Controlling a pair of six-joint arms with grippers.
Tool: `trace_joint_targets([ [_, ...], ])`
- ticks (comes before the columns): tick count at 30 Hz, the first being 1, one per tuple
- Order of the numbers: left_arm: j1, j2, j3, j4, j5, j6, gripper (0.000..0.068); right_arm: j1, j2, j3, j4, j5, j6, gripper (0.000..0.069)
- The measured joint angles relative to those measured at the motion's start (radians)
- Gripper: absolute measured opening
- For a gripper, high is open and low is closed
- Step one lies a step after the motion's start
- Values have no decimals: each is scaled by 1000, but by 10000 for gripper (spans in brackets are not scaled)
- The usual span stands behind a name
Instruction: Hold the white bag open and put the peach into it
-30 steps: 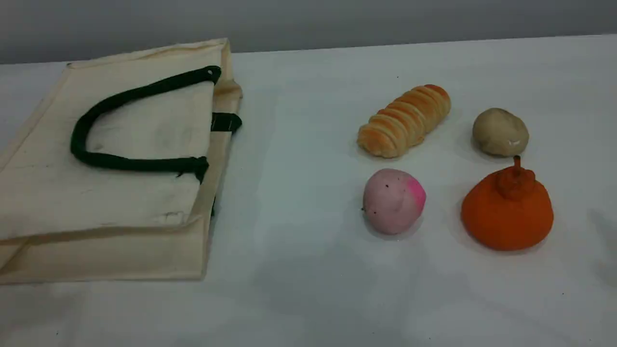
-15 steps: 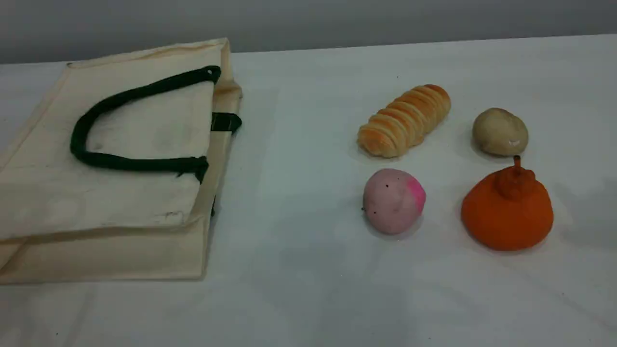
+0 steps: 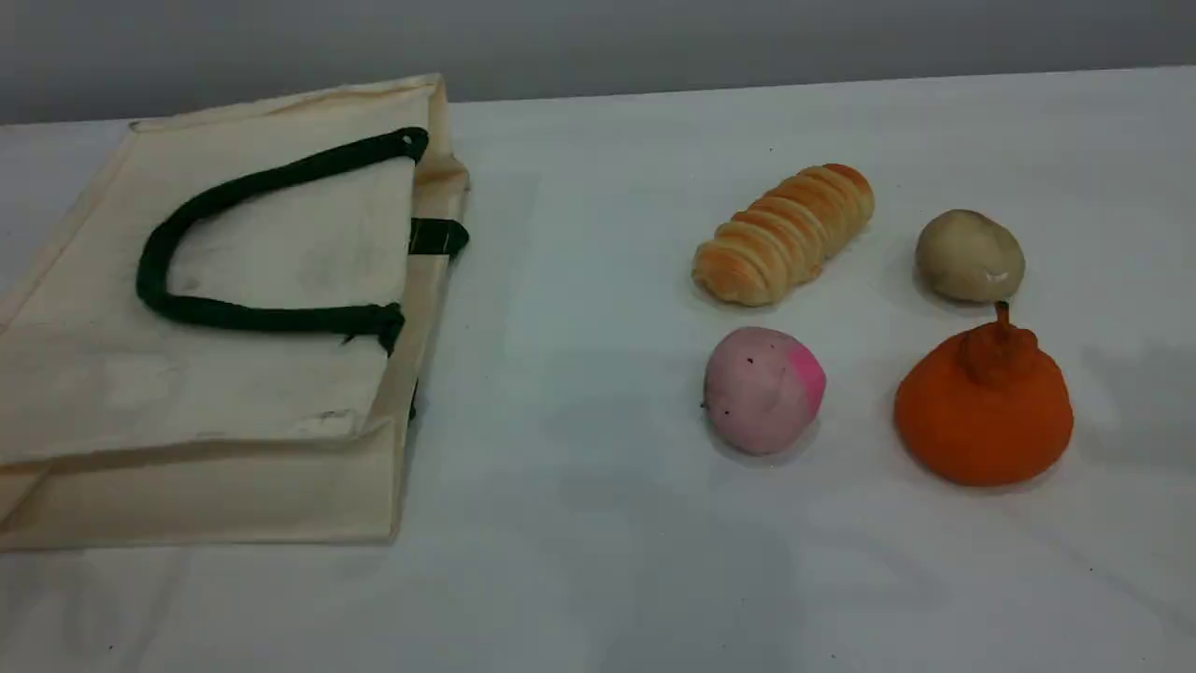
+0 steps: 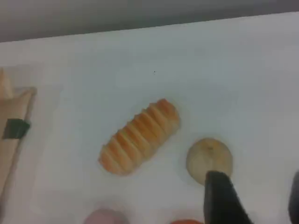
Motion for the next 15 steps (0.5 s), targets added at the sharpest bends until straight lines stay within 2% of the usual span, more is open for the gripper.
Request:
trace_joint_targets([
  [3,0,-1,0,26,1,0,369,0,0,0,0,0,0,292],
  [11,0,-1,0,31,12,0,368,0,-1,0,13,5,0,356],
  [15,0,25,-2,92,27,-16,368,0,-1,0,28,6,-1,365],
])
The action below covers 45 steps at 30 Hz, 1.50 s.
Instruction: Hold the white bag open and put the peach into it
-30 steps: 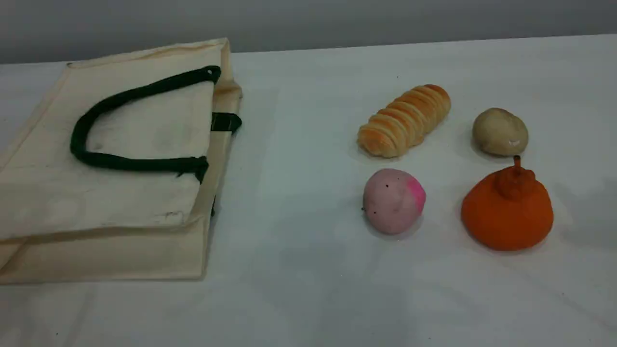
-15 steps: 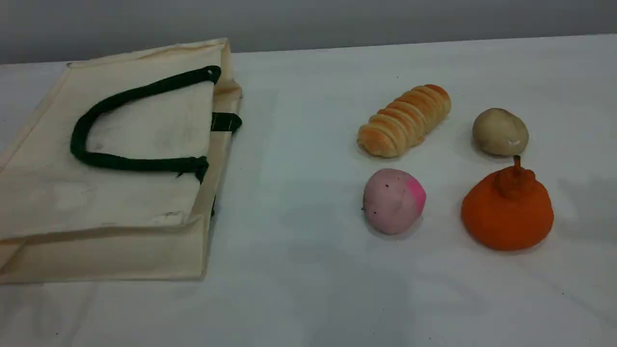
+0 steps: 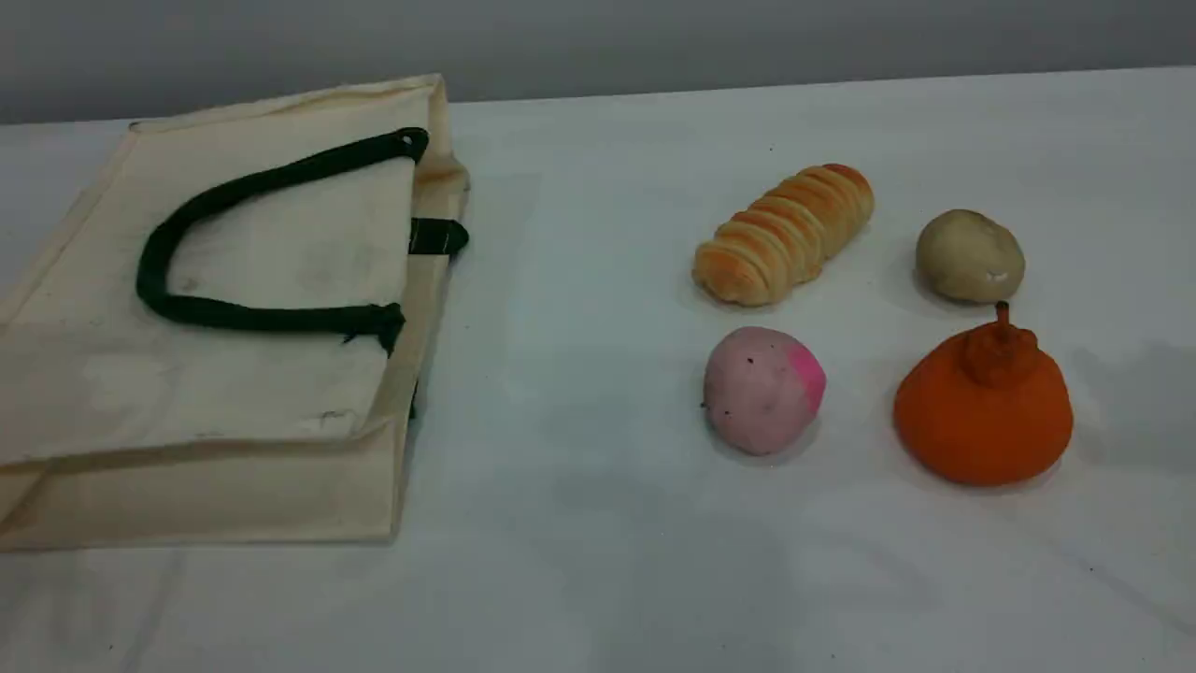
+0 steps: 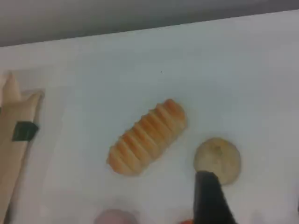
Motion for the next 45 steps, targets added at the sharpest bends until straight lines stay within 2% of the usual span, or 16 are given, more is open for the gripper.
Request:
trace_joint_targets([
  [3,1,52,-22,44,25,-45,368,0,0,0,0,5,0,366],
  [9,1,180,-76,43,13,-52,367,0,0,0,6,9,-1,366],
  [23,1,481,-149,-22,-78,-34,375,0,59,0,9,-10,-27,367],
  [25,1,508,-149,-25,-109,-33,382,0,84,-1,9,-16,-27,367],
  [32,1,592,-189,-44,-110,-32,418,0,162,-30,9,-14,-26,367],
  [38,1,651,-217,-47,-137,-32,420,0,187,-30,12,-50,-26,367],
  [45,-1,724,-217,-70,-217,-32,421,0,201,-30,28,-52,-26,367],
])
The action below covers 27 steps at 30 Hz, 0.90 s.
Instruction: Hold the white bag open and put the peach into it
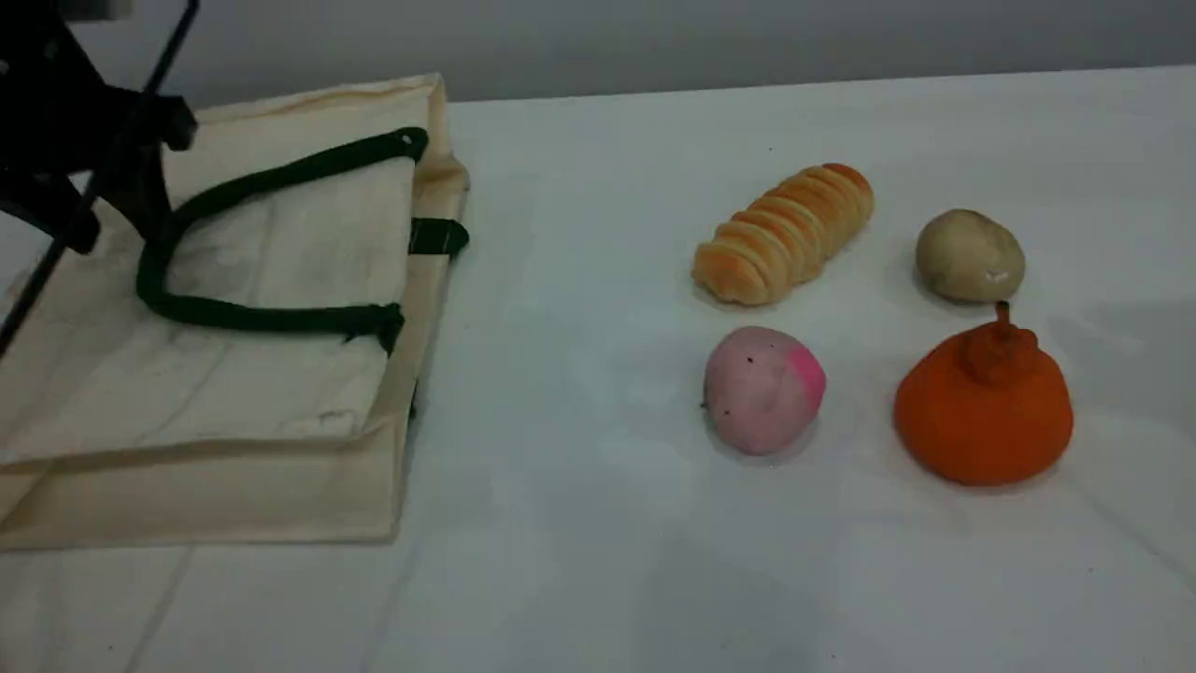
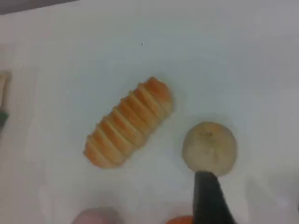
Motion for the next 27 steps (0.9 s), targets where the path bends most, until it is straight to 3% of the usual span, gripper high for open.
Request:
trace_joint_targets([
  [15,0,81,-14,-22,-72,0,405,0,0,0,1,-1,0,367],
  [19,0,81,-14,-22,-72,0,322,0,0,0,1,-2,2,367],
  [24,0,86,-15,-22,-72,0,154,0,0,0,1,-3,2,367],
  [27,0,88,-16,-22,-66,-2,107,0,0,0,1,-3,2,367],
])
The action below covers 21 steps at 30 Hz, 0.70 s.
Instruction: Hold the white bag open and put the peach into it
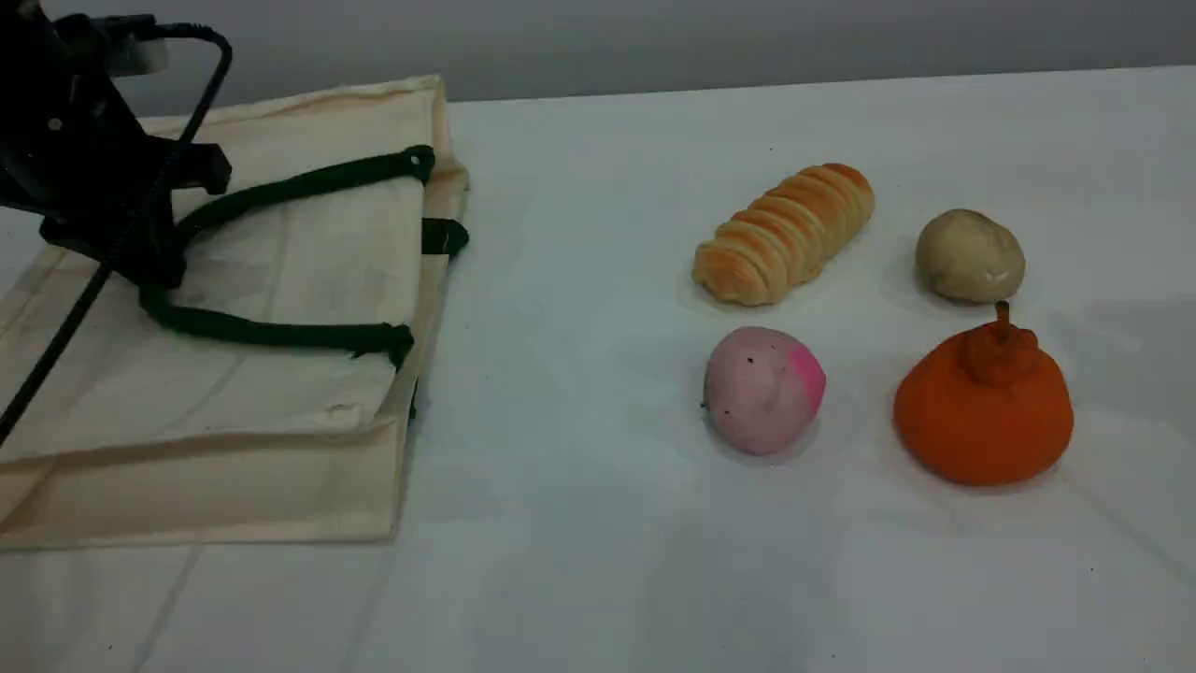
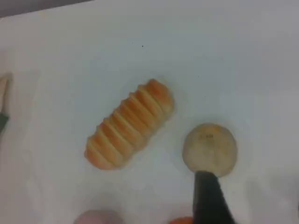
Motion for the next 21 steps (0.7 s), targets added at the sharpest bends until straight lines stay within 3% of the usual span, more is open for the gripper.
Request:
trace_joint_targets([
  [4,0,-2,-44,0,67,39,107,0,0,0,0,0,-1,367],
  [11,0,-9,-239,0,335,163,107,0,0,0,0,0,-3,367],
  [21,0,-54,-547,-160,647,429,107,0,0,0,0,0,-4,367],
])
